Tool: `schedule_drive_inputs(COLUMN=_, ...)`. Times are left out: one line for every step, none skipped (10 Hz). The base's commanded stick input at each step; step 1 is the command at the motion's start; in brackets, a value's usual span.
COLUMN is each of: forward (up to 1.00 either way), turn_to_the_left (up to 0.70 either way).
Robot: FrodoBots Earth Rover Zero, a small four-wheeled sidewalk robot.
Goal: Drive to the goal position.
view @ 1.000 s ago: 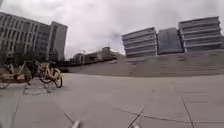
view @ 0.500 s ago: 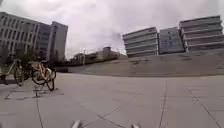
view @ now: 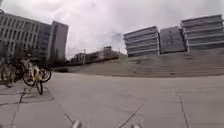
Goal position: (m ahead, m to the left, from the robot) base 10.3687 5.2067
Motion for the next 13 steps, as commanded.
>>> schedule_drive_inputs(forward=1.00, turn_to_the_left=0.02)
schedule_drive_inputs(forward=1.00, turn_to_the_left=0.15)
schedule_drive_inputs(forward=1.00, turn_to_the_left=0.34)
schedule_drive_inputs(forward=1.00, turn_to_the_left=0.40)
schedule_drive_inputs(forward=1.00, turn_to_the_left=0.40)
schedule_drive_inputs(forward=1.00, turn_to_the_left=0.40)
schedule_drive_inputs(forward=1.00, turn_to_the_left=0.25)
schedule_drive_inputs(forward=1.00, turn_to_the_left=0.08)
schedule_drive_inputs(forward=1.00, turn_to_the_left=0.00)
schedule_drive_inputs(forward=1.00, turn_to_the_left=0.00)
schedule_drive_inputs(forward=1.00, turn_to_the_left=0.00)
schedule_drive_inputs(forward=1.00, turn_to_the_left=0.00)
schedule_drive_inputs(forward=1.00, turn_to_the_left=0.00)
